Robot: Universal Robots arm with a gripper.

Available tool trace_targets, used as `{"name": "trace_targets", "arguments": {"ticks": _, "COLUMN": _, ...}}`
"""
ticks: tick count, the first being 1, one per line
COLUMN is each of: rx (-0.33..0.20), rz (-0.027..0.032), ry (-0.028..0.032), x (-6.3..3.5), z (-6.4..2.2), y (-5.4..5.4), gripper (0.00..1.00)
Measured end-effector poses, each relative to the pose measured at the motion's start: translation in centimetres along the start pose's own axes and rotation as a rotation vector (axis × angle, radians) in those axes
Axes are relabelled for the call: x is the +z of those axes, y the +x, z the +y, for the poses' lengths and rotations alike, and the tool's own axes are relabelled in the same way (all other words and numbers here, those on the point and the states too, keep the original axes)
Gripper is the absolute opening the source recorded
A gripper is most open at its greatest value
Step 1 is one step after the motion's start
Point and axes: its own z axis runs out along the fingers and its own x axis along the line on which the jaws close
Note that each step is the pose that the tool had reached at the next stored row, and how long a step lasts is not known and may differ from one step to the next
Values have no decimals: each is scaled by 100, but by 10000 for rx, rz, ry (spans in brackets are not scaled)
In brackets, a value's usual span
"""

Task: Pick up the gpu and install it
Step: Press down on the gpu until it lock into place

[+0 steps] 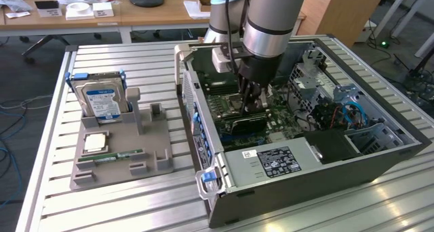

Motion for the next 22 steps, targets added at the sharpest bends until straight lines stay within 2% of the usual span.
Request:
{"name": "trace_targets", "arguments": {"ticks": 7, "rx": 1, "rz": -1, "ry": 2, "x": 16, "z": 1, "y": -15, "gripper": 11}}
{"name": "trace_targets", "arguments": {"ticks": 13, "rx": -1, "rz": 1, "ry": -1, "x": 113, "z": 2, "y": -14, "gripper": 11}}
{"name": "trace_targets", "arguments": {"ticks": 22, "rx": 0, "rz": 2, "ry": 0, "x": 144, "z": 3, "y": -31, "gripper": 11}}
